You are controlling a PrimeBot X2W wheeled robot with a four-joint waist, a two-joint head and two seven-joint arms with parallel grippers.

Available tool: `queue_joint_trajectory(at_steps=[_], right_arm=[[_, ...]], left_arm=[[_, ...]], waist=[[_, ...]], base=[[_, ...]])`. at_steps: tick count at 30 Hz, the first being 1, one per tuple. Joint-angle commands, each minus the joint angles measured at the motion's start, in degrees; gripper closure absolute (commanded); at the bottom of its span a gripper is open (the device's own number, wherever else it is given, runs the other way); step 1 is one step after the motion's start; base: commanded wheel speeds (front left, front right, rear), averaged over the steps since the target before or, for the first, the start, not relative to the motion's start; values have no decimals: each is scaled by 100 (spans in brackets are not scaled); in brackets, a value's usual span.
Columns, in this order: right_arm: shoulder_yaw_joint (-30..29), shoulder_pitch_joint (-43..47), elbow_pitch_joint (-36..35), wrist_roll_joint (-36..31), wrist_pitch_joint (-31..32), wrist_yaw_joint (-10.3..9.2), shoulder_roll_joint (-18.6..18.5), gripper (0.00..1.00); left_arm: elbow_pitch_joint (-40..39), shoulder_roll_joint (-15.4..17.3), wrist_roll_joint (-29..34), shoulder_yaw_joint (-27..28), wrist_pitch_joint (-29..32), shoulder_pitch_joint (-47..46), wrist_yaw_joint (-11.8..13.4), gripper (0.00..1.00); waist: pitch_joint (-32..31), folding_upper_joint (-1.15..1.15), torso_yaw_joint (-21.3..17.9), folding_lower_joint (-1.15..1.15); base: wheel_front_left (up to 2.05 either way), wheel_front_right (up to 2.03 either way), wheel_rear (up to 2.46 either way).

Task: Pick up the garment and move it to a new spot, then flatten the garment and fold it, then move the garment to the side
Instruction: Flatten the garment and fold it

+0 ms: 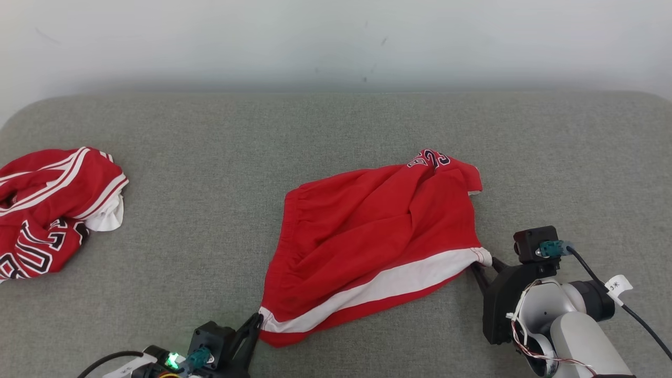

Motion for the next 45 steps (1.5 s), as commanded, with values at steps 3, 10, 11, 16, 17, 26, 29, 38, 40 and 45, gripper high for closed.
queue_joint_trajectory(at_steps=[3,10,11,16,17,26,29,38,40,45], right_arm=[[25,-99,80,29,-86,-13,16,64],[119,-137,60,44,-329,-13,-74,100],[109,-133,28,57,-380,-13,-85,100],[2,-7,-351,283,-604,-13,-87,100],[2,-7,-351,283,-604,-13,-87,100],[-217,13,-1702,1426,-831,-13,-183,100],[-134,-270,-2048,1766,-958,-13,-305,100],[512,-2480,-1320,1878,-1720,-13,-779,100],[659,-3136,-868,1595,-1967,-13,-842,100],[754,-4637,384,992,-2597,-14,-723,100]], left_arm=[[9,6,-45,4,-69,-96,37,100],[-60,-29,-113,46,-229,-150,116,100],[-89,-43,-147,76,-282,-164,133,100],[-440,-138,-472,365,-591,-180,134,100],[-440,-138,-472,365,-591,-180,134,100],[-1623,-345,-1471,1204,-759,-189,160,100],[-1972,-342,-1831,1481,-660,-467,151,100],[-2034,-59,-2680,2164,4,-2628,113,100],[-1806,51,-2671,2214,169,-3222,166,100],[-1184,225,-2522,2305,190,-4598,280,100]], waist=[[41,0,20,-1],[53,0,12,-1],[49,0,13,-1],[21,0,0,-1],[21,0,0,-1],[209,0,-195,-1],[468,0,-325,-1],[1741,0,-831,-1],[1990,0,-930,-1],[2357,0,-1057,-1]], base=[[0,0,0],[0,0,0],[0,0,0],[0,0,0],[0,0,0],[0,0,0],[0,0,0],[0,0,0],[0,0,0],[0,0,0]])
